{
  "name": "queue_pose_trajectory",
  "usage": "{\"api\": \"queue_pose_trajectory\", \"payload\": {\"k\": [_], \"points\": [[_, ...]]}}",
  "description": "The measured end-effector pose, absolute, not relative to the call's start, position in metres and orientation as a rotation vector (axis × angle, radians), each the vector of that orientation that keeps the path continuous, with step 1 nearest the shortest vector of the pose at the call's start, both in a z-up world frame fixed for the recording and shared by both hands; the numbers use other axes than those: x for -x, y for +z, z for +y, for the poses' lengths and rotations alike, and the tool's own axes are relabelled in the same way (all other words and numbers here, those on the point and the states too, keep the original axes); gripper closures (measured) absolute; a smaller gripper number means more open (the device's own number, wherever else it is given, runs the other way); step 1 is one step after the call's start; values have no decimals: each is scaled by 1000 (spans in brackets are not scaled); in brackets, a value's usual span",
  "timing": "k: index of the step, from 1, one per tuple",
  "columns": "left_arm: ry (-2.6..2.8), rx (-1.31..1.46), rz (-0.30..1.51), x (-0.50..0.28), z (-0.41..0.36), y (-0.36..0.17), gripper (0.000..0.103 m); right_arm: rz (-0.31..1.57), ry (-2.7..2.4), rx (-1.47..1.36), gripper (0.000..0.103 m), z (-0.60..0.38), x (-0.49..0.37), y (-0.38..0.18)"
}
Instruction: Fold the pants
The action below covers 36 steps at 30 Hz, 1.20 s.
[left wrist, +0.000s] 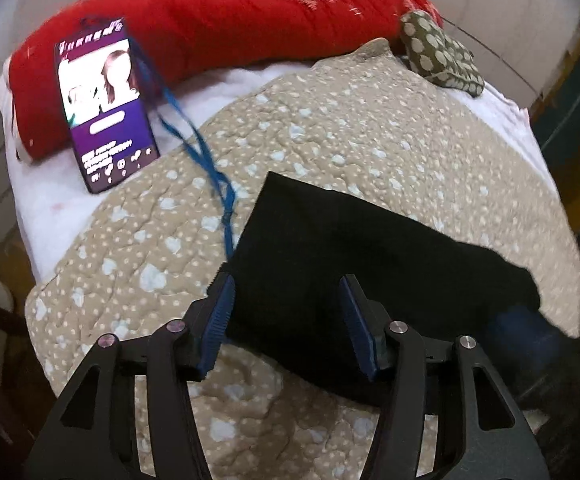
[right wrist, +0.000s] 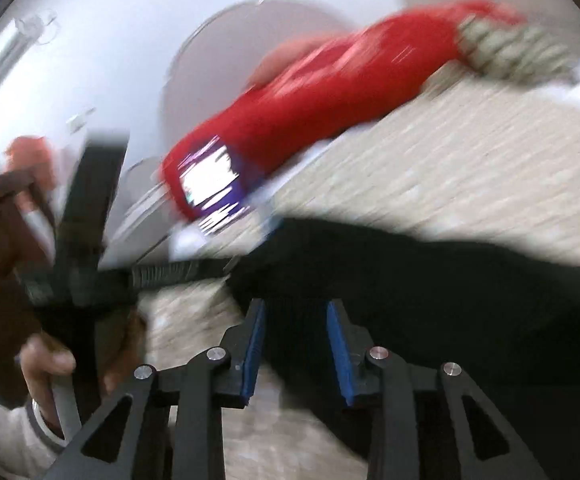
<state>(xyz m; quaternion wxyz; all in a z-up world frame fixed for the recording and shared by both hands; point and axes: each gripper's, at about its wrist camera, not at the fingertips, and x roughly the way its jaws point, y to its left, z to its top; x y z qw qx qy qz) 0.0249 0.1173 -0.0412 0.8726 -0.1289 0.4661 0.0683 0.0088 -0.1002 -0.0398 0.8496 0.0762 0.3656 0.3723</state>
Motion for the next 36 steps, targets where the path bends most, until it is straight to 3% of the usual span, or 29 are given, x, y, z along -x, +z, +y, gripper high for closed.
{"api": "queue_pose_trajectory", "payload": {"k": [4, 9, 12, 14, 18, 25, 30, 36], "points": [[161, 217, 950, -24, 105, -45, 41, 723, 424, -70, 66, -161, -24, -28], [172, 214, 904, -24, 106, -37, 41, 873, 319, -161, 68, -190, -68, -64], [158, 204, 886, -26, 102, -33, 41, 871, 377, -153, 91, -181, -74, -71], [140, 189, 910, -32, 97, -42, 41, 830, 374, -116, 95, -180, -73, -64], [161, 137, 989, -46, 89, -73, 39, 837, 310, -59, 95, -175, -84, -73], [174, 134, 983, -44, 88, -65, 39, 842, 315, -112, 90, -192, -78, -68], [115, 170, 934, -26, 72, -44, 39, 801, 367, -90, 84, -200, -27, -40], [33, 139, 957, -21, 32, -49, 39, 836, 375, -21, 83, -196, 7, -50]]}}
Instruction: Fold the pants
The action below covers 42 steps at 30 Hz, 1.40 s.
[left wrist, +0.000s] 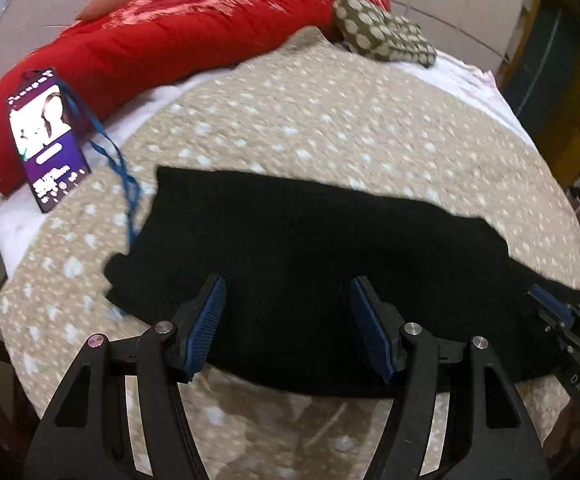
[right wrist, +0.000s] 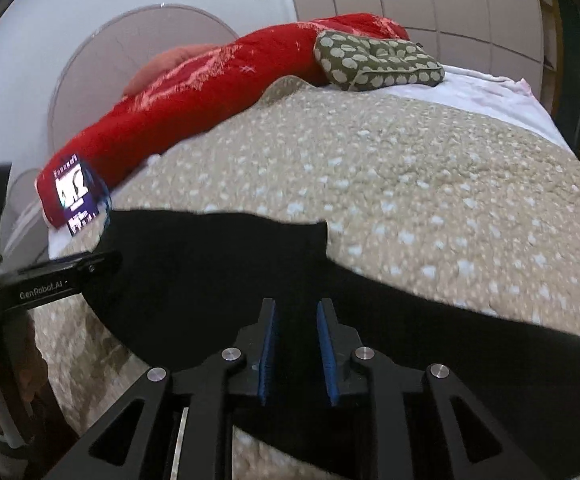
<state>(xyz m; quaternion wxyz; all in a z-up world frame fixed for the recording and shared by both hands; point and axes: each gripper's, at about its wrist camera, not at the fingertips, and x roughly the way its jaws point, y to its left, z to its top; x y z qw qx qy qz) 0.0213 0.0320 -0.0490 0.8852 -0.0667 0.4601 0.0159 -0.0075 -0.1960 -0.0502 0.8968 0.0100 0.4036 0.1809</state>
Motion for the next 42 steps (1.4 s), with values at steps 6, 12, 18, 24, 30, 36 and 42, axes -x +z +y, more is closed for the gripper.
{"api": "queue_pose_trajectory", "payload": {"k": [6, 12, 18, 24, 30, 36, 42], "points": [[50, 94, 965, -15, 18, -62, 39, 864, 368, -42, 83, -200, 16, -63], [48, 98, 960, -16, 19, -74, 36, 882, 338, -62, 83, -220, 21, -84], [73, 70, 957, -13, 13, -70, 36, 891, 310, -86, 83, -235, 28, -75], [33, 117, 946, -4, 7, -56, 36, 870, 236, -116, 80, -268, 44, -63], [-8, 87, 949, -4, -16, -53, 36, 881, 162, -153, 76, -300, 53, -66], [-25, 78, 969, -8, -24, -65, 35, 881, 157, -134, 75, -309, 55, -72], [-35, 71, 984, -9, -25, -67, 34, 893, 153, -159, 76, -332, 59, -75]]}}
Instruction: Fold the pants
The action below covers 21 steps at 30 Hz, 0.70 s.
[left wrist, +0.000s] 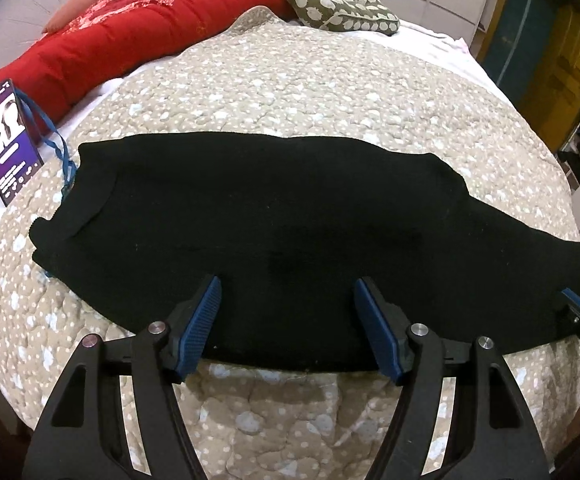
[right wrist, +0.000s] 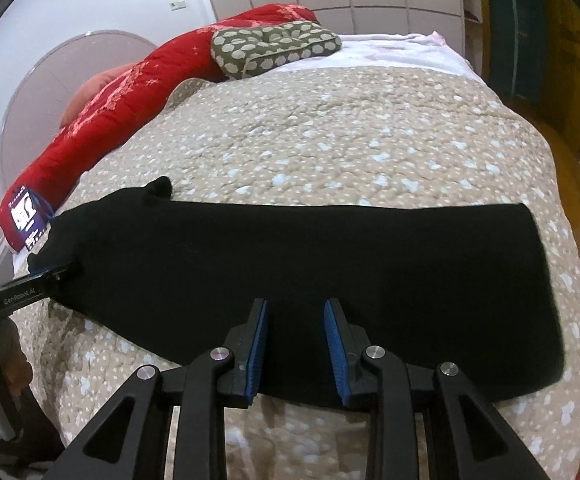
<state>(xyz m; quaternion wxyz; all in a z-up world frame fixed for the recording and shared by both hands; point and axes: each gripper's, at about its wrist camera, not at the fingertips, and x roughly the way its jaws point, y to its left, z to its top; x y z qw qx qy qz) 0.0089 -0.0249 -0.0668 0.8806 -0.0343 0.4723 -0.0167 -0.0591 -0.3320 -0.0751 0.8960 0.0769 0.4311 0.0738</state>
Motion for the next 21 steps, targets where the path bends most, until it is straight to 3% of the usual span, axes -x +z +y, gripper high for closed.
{"api": "queue_pose_trajectory", "payload": {"k": [21], "points": [[-175, -23, 1008, -7, -94, -57, 34, 898, -21, -273, 75, -411, 102, -72]]}}
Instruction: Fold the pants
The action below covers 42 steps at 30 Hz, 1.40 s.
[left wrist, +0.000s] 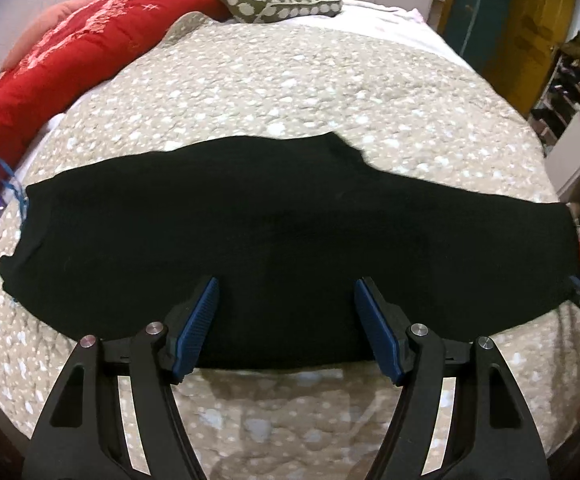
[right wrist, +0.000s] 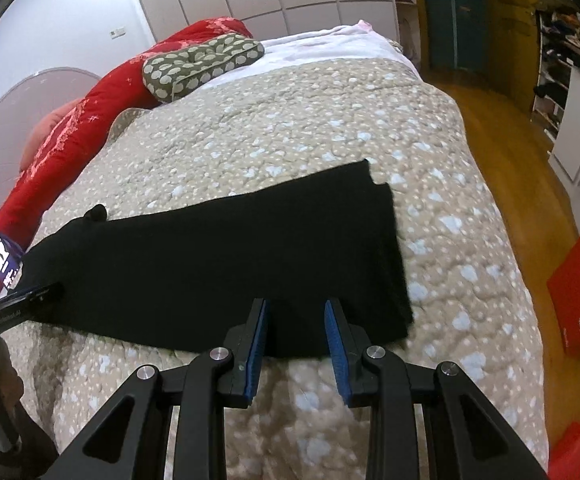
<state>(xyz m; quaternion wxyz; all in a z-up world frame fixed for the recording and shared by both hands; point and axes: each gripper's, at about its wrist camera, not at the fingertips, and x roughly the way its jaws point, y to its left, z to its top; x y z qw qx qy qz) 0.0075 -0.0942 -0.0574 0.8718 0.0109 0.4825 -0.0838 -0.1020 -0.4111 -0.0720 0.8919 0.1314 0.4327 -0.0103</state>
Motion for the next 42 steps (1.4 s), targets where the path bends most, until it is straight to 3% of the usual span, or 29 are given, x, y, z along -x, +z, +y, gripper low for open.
{"api": "queue_pose_trajectory", "payload": {"k": [11, 22, 33, 42], "points": [[-342, -40, 1005, -5, -153, -45, 34, 828, -84, -374, 74, -439, 116, -55], [-589, -101, 1075, -24, -251, -50, 34, 847, -132, -376, 64, -449, 123, -68], [-782, -66, 1169, -55, -329, -52, 23, 806, -81, -442, 59, -455, 131, -79], [-847, -153, 1181, -66, -379, -60, 22, 776, -33, -486, 56, -455, 122, -86]]}}
